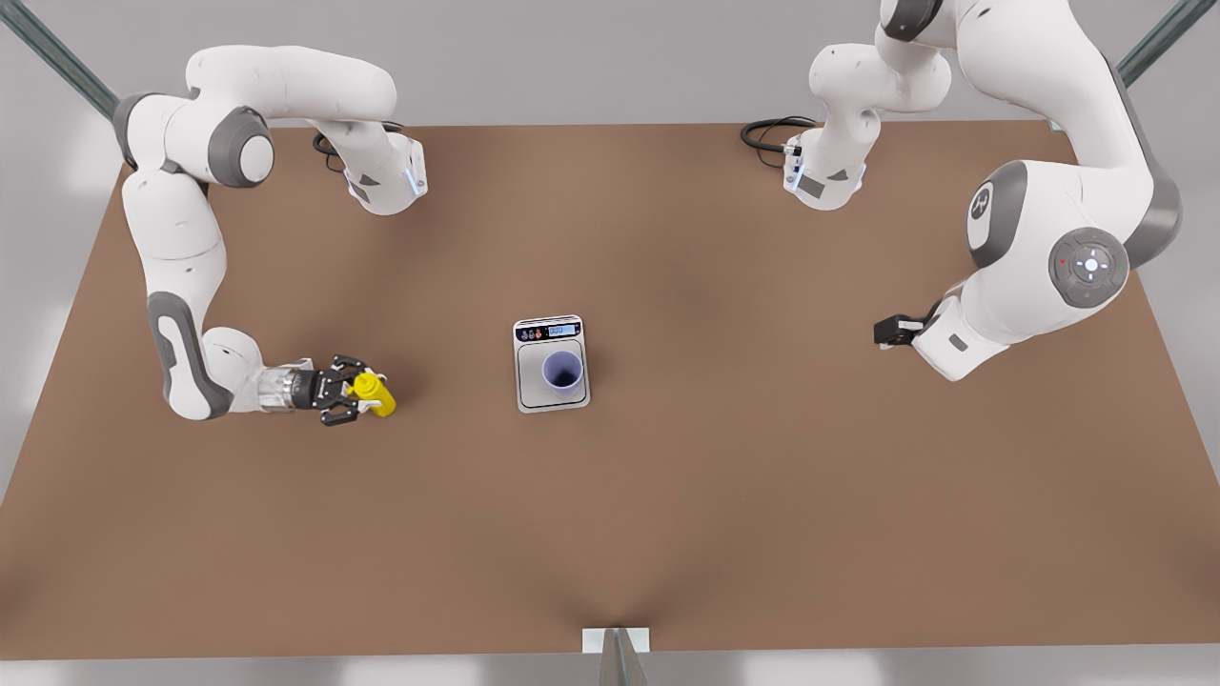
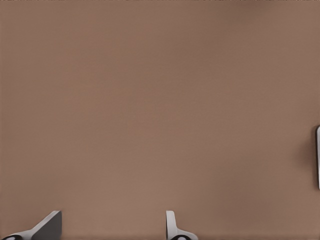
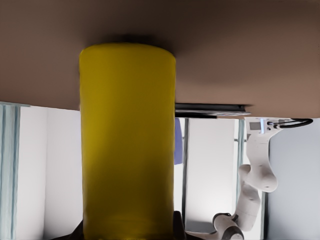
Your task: Move cup to the weight, pick up sauce bottle, pour sauce
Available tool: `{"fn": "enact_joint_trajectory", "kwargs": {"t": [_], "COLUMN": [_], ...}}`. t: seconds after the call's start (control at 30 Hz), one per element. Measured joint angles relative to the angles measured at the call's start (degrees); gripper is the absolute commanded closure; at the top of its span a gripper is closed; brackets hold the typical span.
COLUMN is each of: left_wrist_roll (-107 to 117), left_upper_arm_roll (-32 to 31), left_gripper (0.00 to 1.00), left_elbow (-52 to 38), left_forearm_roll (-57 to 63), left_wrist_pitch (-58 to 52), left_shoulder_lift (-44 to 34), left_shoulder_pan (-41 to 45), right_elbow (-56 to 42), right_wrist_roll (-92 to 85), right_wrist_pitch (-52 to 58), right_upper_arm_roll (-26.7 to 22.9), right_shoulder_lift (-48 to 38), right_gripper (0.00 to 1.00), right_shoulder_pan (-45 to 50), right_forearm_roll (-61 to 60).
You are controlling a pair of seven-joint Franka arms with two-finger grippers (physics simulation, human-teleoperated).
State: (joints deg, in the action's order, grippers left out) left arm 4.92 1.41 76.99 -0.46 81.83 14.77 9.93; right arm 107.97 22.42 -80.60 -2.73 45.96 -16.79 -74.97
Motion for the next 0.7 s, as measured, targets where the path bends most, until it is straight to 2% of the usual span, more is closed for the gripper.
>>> {"fn": "enact_joint_trajectory", "kwargs": {"t": [0.03, 0.1, 0.13, 0.7], "left_wrist_roll": [0.0, 0.0, 0.0, 0.0], "left_upper_arm_roll": [0.0, 0.0, 0.0, 0.0], "left_gripper": [0.0, 0.0, 0.0, 0.0], "left_elbow": [0.0, 0.0, 0.0, 0.0], "left_forearm_roll": [0.0, 0.0, 0.0, 0.0], "left_wrist_pitch": [0.0, 0.0, 0.0, 0.1], "left_shoulder_lift": [0.0, 0.0, 0.0, 0.0], "left_shoulder_pan": [0.0, 0.0, 0.0, 0.0], "right_elbow": [0.0, -0.4, -0.5, -2.8], "right_wrist_roll": [0.0, 0.3, 0.7, 1.0], "right_wrist_pitch": [0.0, 0.0, 0.0, -1.0], "right_upper_arm_roll": [0.0, 0.0, 0.0, 0.2], "right_shoulder_lift": [0.0, -0.1, -0.2, -0.3], "right_gripper": [0.19, 0.16, 0.0, 0.0], "right_shoulder_pan": [0.0, 0.0, -0.1, -0.1], "right_forearm_roll": [0.1, 1.4, 1.5, 2.5]}}
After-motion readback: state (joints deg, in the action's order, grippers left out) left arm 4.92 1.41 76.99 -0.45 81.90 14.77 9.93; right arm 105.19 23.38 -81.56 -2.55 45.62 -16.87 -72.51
